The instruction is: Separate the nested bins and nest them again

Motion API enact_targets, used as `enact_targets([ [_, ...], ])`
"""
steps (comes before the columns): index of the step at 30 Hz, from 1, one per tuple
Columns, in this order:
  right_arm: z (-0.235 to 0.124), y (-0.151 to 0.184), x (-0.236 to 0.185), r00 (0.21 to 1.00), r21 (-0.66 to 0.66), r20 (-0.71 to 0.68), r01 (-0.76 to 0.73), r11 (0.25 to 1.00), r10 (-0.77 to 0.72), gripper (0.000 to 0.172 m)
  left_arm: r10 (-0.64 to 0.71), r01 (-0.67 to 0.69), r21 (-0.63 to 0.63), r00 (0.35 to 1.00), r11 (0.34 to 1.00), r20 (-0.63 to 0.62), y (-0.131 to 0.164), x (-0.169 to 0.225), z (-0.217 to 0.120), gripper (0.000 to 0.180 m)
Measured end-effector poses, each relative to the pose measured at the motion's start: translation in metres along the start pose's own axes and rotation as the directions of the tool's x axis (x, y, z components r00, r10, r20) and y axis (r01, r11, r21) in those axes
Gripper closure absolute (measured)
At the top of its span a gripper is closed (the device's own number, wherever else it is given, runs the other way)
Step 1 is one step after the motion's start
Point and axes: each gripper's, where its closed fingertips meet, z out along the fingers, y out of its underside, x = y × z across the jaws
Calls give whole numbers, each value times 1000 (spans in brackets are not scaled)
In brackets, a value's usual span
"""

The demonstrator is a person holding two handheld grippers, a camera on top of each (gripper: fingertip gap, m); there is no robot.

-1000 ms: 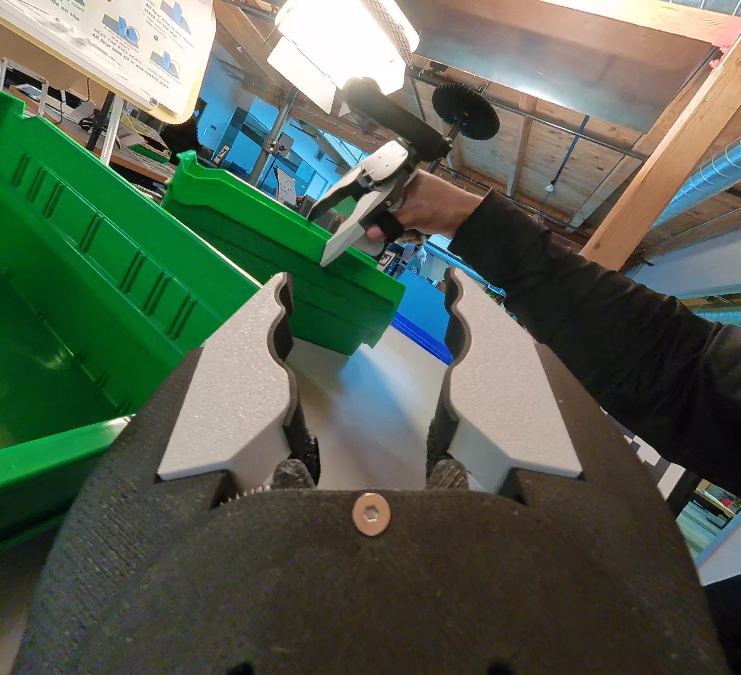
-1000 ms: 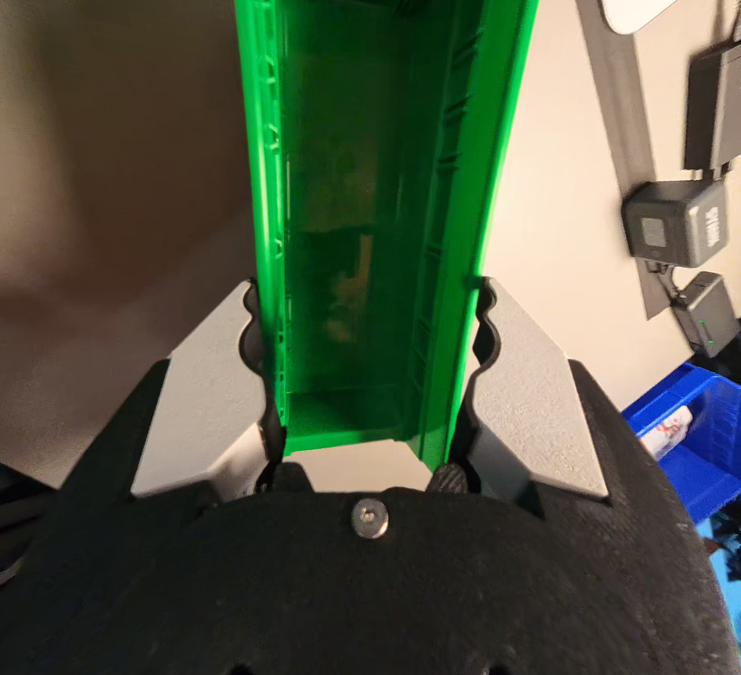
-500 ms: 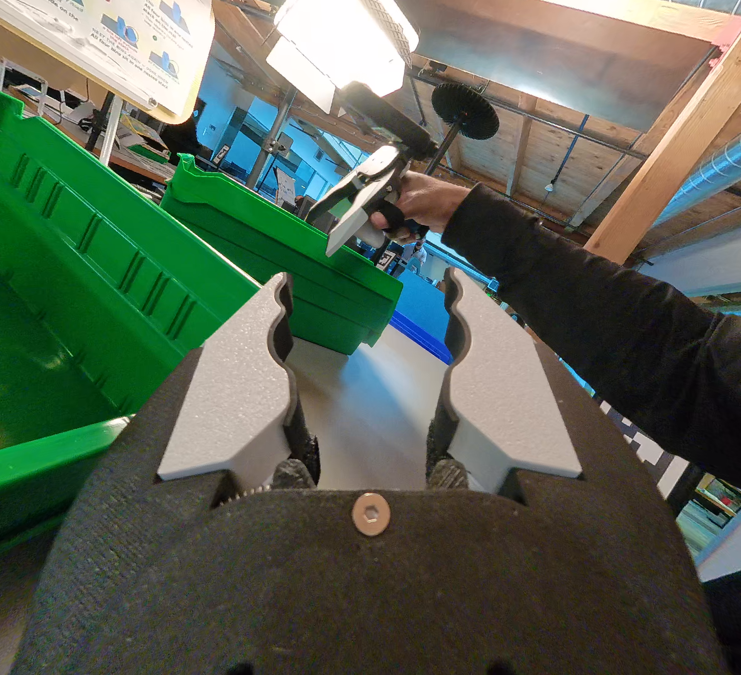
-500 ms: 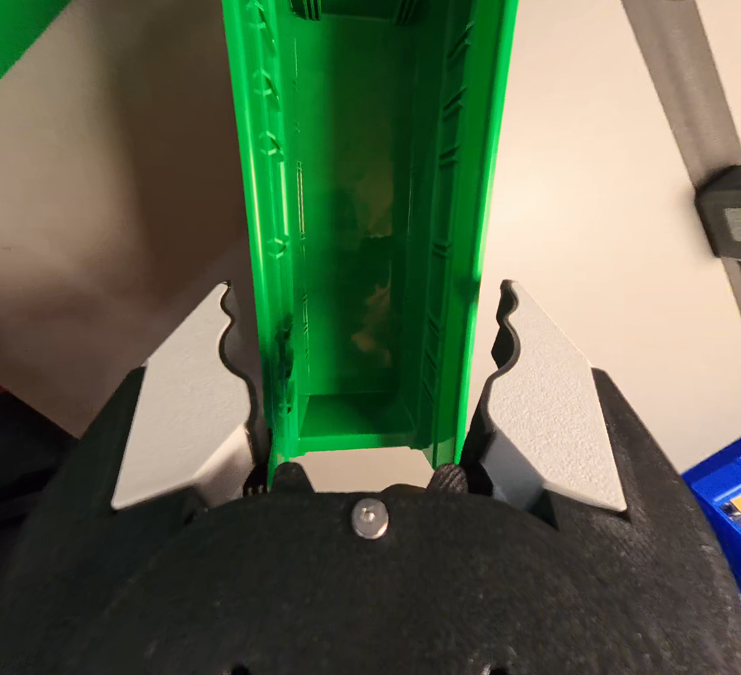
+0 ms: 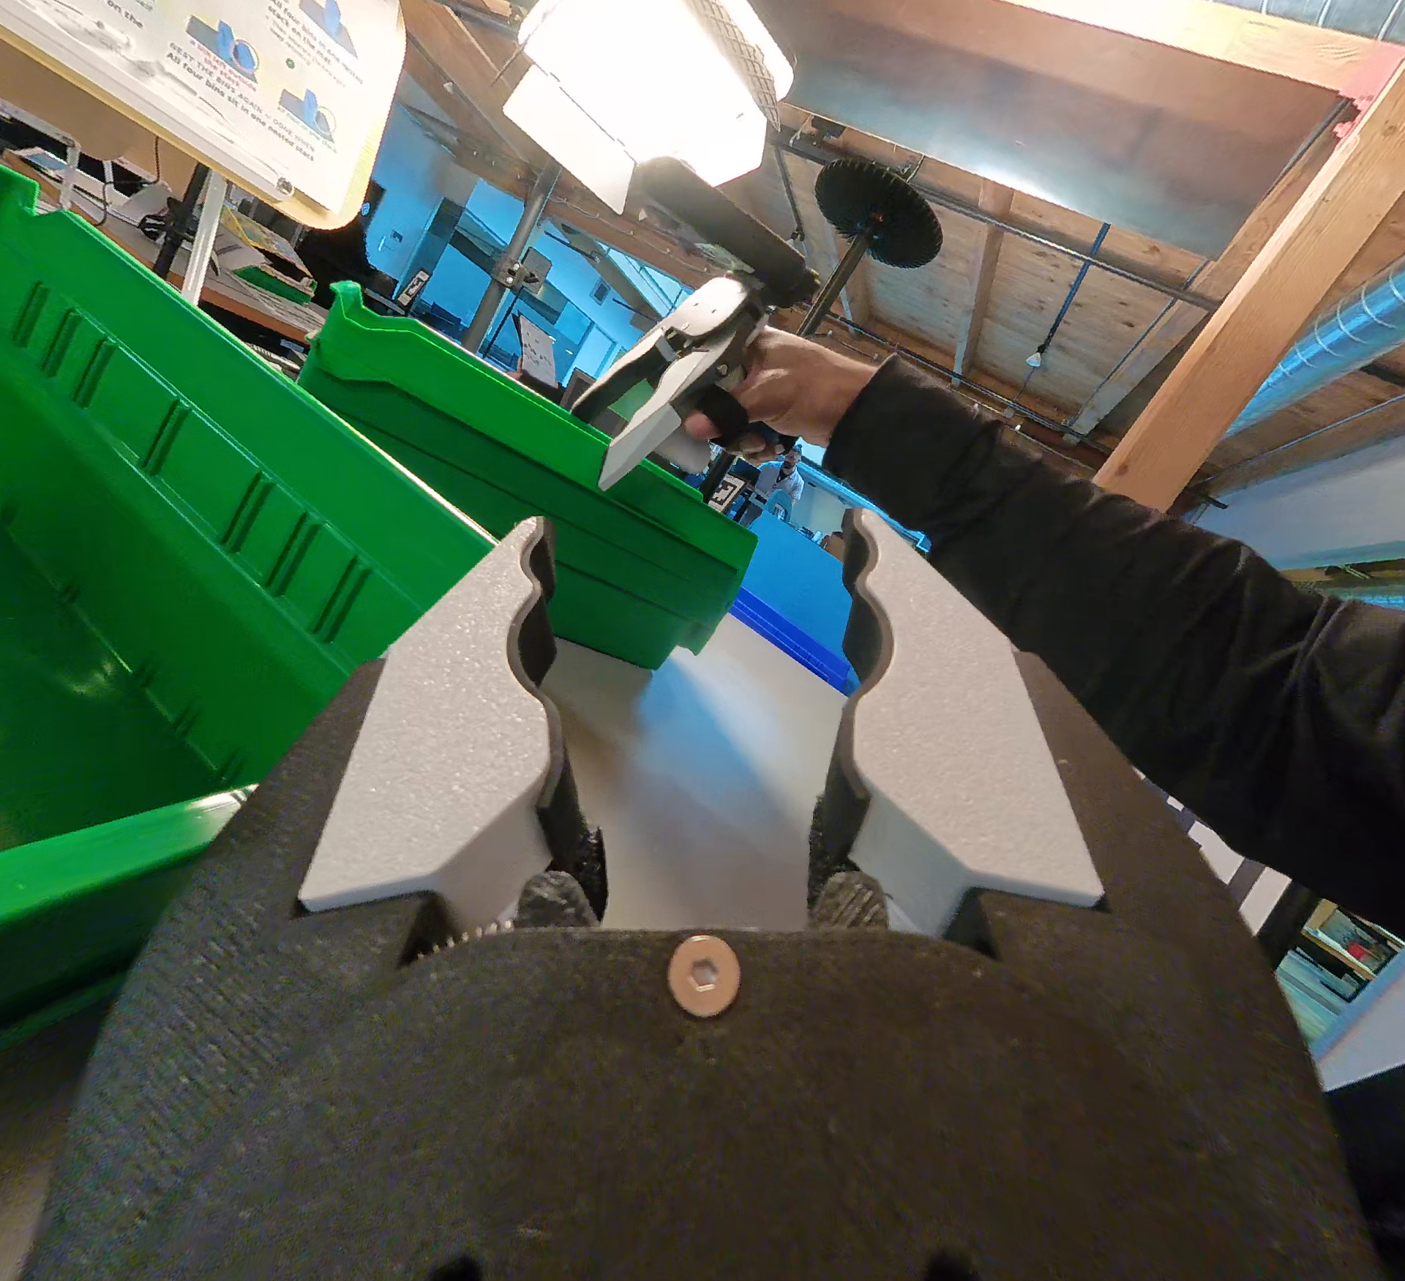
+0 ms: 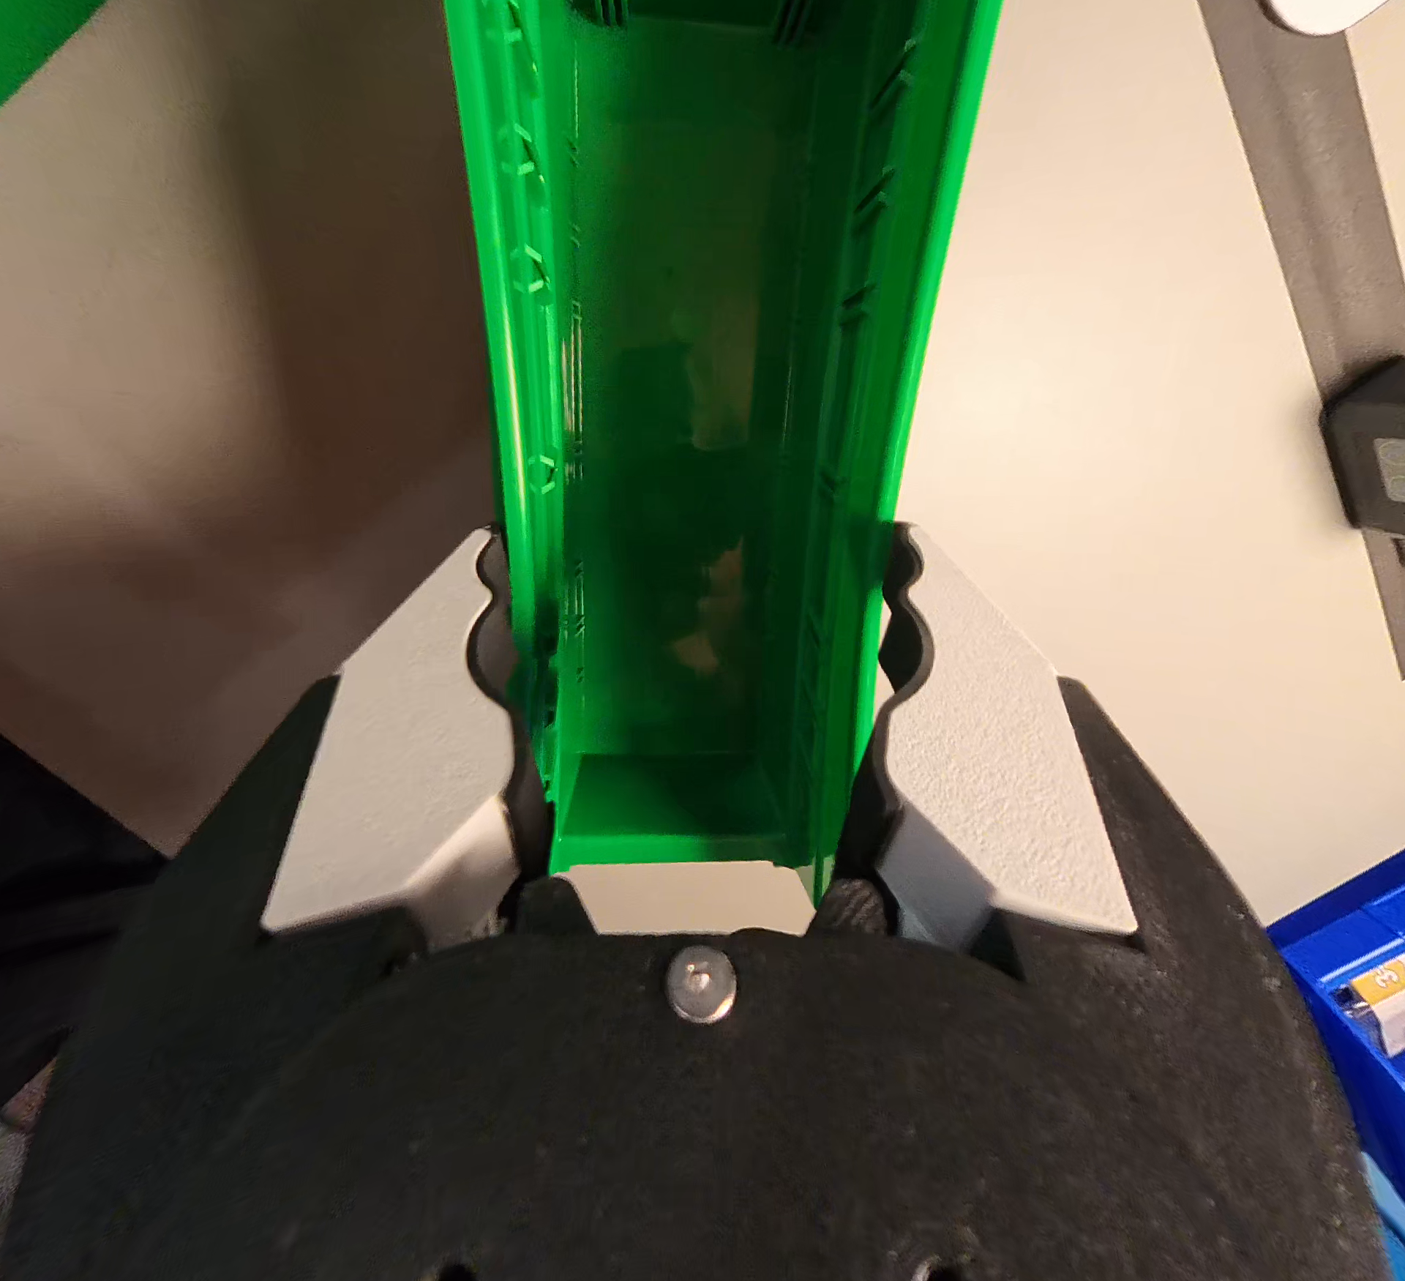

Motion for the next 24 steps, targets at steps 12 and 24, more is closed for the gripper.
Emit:
enact_targets([
  [12, -7, -4, -4, 994, 29, -77, 73, 997, -71, 83, 2, -2, -2, 1000, 1000, 0, 1, 0, 0, 105],
  [24, -35, -17, -8, 998, 99, -64, 17, 995, -11, 83, 3, -3, -4, 1000, 1000, -1, 1, 0, 0, 105],
])
